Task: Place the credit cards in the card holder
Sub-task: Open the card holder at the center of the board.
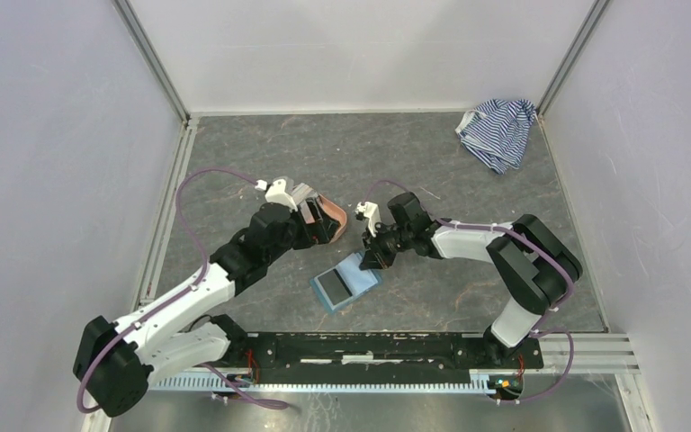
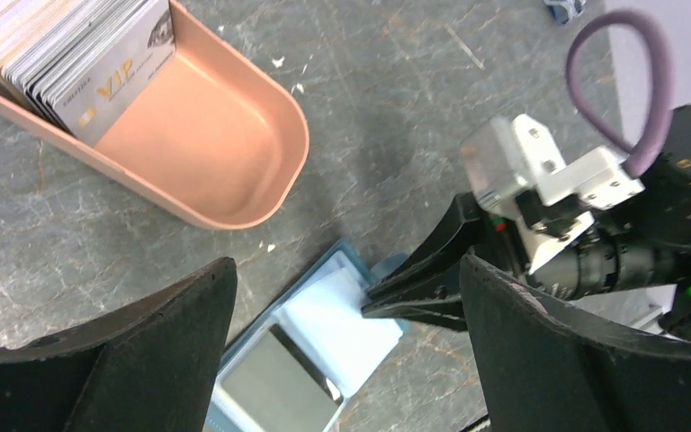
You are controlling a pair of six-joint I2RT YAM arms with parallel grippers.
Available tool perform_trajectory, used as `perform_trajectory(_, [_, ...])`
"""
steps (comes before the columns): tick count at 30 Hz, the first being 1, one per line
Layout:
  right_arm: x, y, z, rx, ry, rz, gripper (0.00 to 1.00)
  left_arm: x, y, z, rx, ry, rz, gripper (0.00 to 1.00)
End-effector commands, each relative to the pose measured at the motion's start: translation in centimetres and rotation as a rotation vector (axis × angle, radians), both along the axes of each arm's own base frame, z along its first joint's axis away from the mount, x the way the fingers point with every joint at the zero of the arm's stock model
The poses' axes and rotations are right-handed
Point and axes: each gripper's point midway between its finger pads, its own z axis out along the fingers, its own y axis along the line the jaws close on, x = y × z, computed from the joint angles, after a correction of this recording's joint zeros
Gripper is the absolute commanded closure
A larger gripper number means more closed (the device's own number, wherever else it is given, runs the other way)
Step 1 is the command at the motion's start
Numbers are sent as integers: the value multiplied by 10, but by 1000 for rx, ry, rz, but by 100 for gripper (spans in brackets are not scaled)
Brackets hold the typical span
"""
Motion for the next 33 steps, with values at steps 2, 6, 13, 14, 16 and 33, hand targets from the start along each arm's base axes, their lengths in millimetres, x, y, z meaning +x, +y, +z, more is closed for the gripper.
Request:
perform_trajectory(2, [15,5,11,0,-77,30,78,-3,-8,10,15,-2,-78,0])
perform_trajectory(6, [18,5,16,-2,-106,30,67,2,1,13,43,-6,-46,0])
perform_trajectory(13, [20,5,26,13,-149,69,59,36,17,17,184,-6,-64,0])
perform_trajectory(14, [20,5,29,20,-161,75,57,39,17,15,217,-9,-81,0])
perform_trajectory(16, [22,4,35,34,-177,84,54,45,16,13,284,-33,-134,0])
perform_trajectory(33, [28,-8,60,117,-193,129,47,119,72,-30,989,127,-162,0])
